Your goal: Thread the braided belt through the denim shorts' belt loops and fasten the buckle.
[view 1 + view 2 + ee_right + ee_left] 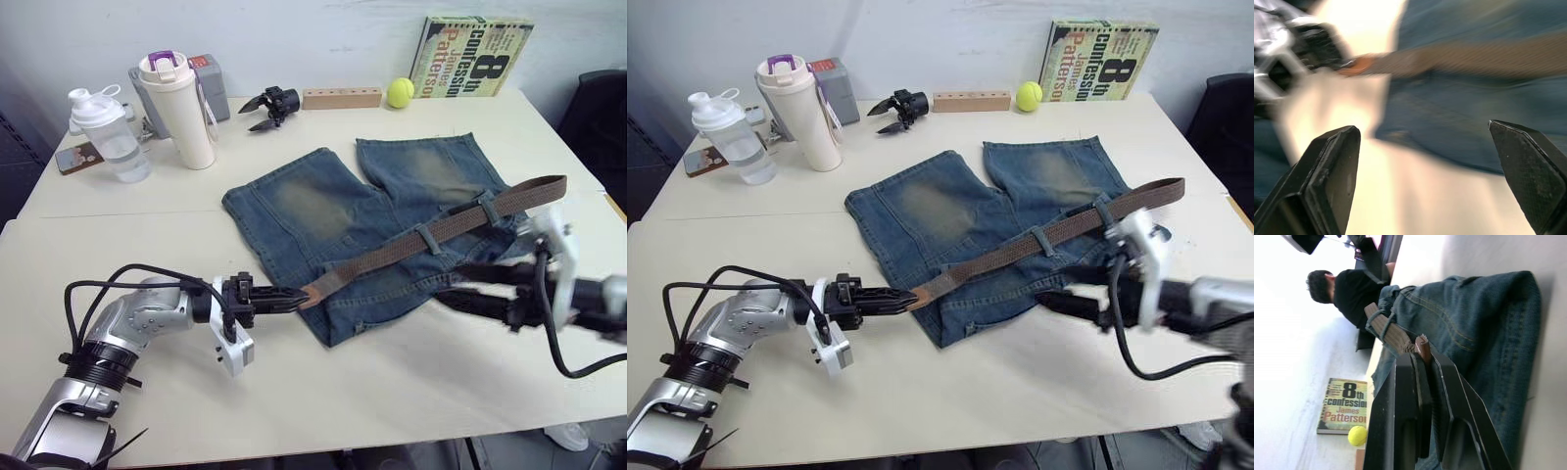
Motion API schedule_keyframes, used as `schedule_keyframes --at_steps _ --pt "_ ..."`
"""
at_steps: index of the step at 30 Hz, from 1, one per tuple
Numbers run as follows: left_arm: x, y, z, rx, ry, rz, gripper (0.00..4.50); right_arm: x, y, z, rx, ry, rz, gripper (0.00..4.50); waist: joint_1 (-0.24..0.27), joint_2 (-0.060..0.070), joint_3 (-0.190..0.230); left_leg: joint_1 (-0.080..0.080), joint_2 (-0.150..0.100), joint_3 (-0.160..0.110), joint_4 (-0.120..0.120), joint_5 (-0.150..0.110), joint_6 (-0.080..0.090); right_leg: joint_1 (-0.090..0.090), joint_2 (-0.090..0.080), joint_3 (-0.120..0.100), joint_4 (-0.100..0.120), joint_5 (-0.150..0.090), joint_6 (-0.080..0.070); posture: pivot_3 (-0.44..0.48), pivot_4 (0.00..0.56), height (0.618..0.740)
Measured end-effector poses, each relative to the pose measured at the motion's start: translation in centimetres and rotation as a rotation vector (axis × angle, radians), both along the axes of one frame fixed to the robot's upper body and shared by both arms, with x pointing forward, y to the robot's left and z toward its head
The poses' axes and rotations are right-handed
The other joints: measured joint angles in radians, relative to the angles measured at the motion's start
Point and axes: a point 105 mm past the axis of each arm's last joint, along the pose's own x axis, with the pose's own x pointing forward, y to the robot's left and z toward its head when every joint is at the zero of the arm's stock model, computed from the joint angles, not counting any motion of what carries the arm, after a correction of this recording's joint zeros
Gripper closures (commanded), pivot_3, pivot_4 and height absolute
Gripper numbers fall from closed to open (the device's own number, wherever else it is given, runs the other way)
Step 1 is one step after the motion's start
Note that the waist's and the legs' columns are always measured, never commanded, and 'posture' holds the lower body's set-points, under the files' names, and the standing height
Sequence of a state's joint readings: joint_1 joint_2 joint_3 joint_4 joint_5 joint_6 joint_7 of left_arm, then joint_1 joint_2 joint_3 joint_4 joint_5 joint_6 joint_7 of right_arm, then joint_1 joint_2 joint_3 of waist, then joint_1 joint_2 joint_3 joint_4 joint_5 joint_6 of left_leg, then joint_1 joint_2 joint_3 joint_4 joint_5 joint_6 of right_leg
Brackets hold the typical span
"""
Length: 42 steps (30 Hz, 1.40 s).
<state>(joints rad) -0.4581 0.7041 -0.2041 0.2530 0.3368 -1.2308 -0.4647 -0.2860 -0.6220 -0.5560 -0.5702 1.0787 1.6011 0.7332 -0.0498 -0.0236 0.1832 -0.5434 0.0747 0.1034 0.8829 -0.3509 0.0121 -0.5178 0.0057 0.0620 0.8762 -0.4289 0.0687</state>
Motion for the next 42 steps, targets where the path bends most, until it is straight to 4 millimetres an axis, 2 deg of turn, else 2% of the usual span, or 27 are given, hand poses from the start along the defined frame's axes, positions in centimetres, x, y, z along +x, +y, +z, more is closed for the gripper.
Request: schedule_keyframes --at_steps 3,6,12,17,24,27,32,33,34,36,38,40,42 --pt "-0.1 -0.3 0.4 -0.030 -0.027 -0.012 4.50 0.0 2.4 -1.9 0.163 0.119 -0.004 0.08 0.001 -0.001 0.000 -0.001 0.000 0.000 0.002 0.000 0.000 0.000 -0.001 -0.002 0.001 0.000 0.001 0.000 0.150 0.657" --pt "-0.2 -0.2 1.1 -0.062 -0.070 -0.025 4.50 0.2 5.1 -3.7 0.312 0.309 -0.105 0.08 -0.004 0.000 0.000 -0.005 0.001 0.000 0.009 -0.001 0.002 -0.002 -0.002 -0.003 0.005 -0.002 0.003 0.000 0.150 0.657" --pt "-0.6 -0.6 1.1 -0.060 -0.099 -0.058 4.50 2.8 9.4 -2.5 0.620 0.480 -0.270 0.08 -0.011 0.000 0.000 -0.005 0.003 0.002 0.010 -0.002 0.001 -0.004 0.002 -0.002 0.007 -0.002 0.004 0.000 0.150 0.657" --pt "-0.7 -0.6 0.8 -0.046 -0.103 -0.064 4.50 4.6 9.5 -1.0 0.716 0.499 -0.370 0.08 -0.005 0.000 0.000 -0.005 0.003 0.003 0.010 -0.002 0.001 -0.004 0.001 -0.003 0.008 -0.002 0.004 0.000 0.150 0.657" --pt "-0.6 -0.6 0.8 -0.045 -0.101 -0.055 4.50 5.4 8.0 -2.0 0.698 0.524 -0.464 0.08 -0.004 0.000 0.000 -0.005 0.003 0.004 0.010 -0.002 0.001 -0.005 0.000 -0.003 0.009 -0.003 0.002 0.000 0.150 0.657" --pt "-0.5 -0.6 0.7 -0.042 -0.100 -0.053 4.50 5.3 7.7 -2.4 0.690 0.531 -0.477 0.91 -0.007 0.000 0.000 -0.005 0.003 0.005 0.010 -0.002 0.001 -0.006 0.001 -0.002 0.010 -0.003 0.002 0.000 0.150 0.657" --pt "-0.5 -0.6 0.7 -0.039 -0.097 -0.053 4.50 5.2 7.4 -2.6 0.675 0.530 -0.488 3.22 -0.006 0.000 0.000 -0.005 0.003 0.006 0.010 -0.002 0.001 -0.006 0.001 -0.002 0.010 -0.003 0.002 0.000 0.150 0.657" --pt "-0.5 -0.6 0.7 -0.039 -0.096 -0.053 4.50 5.3 7.3 -2.6 0.674 0.529 -0.489 3.42 -0.006 0.000 0.000 -0.005 0.003 0.006 0.010 -0.002 0.001 -0.006 0.001 -0.002 0.010 -0.003 0.002 0.000 0.150 0.657" --pt "-0.5 -0.6 0.7 -0.039 -0.096 -0.053 4.50 5.3 7.3 -2.6 0.673 0.528 -0.489 3.89 -0.006 0.000 0.000 -0.005 0.003 0.006 0.010 -0.002 0.001 -0.006 0.001 -0.002 0.010 -0.003 0.002 0.000 0.150 0.657" --pt "-0.5 -0.6 0.7 -0.039 -0.095 -0.053 4.50 5.3 7.2 -2.7 0.668 0.526 -0.492 4.46 -0.006 0.000 0.000 -0.005 0.003 0.006 0.010 -0.002 0.001 -0.006 0.001 -0.002 0.010 -0.003 0.002 0.000 0.150 0.657" --pt "-0.6 -0.6 0.6 -0.037 -0.092 -0.054 4.50 5.3 7.2 -2.7 0.668 0.525 -0.495 4.46 -0.006 0.000 0.000 -0.005 0.003 0.006 0.010 -0.002 0.001 -0.006 0.001 -0.002 0.010 -0.003 0.002 0.000 0.150 0.657" --pt "-0.5 -0.7 0.6 -0.038 -0.086 -0.054 3.61 5.3 7.1 -2.6 0.671 0.523 -0.495 4.50 -0.006 0.000 0.000 -0.005 0.003 0.006 0.010 -0.002 0.001 -0.007 0.001 -0.002 0.010 -0.003 0.002 0.000 0.150 0.657" --pt "-0.5 -0.7 0.6 -0.045 -0.079 -0.049 3.01 5.4 7.1 -2.5 0.673 0.521 -0.494 4.50 -0.006 0.000 0.000 -0.005 0.003 0.006 0.010 -0.002 0.001 -0.007 0.001 -0.002 0.010 -0.003 0.002 0.000 0.150 0.657"
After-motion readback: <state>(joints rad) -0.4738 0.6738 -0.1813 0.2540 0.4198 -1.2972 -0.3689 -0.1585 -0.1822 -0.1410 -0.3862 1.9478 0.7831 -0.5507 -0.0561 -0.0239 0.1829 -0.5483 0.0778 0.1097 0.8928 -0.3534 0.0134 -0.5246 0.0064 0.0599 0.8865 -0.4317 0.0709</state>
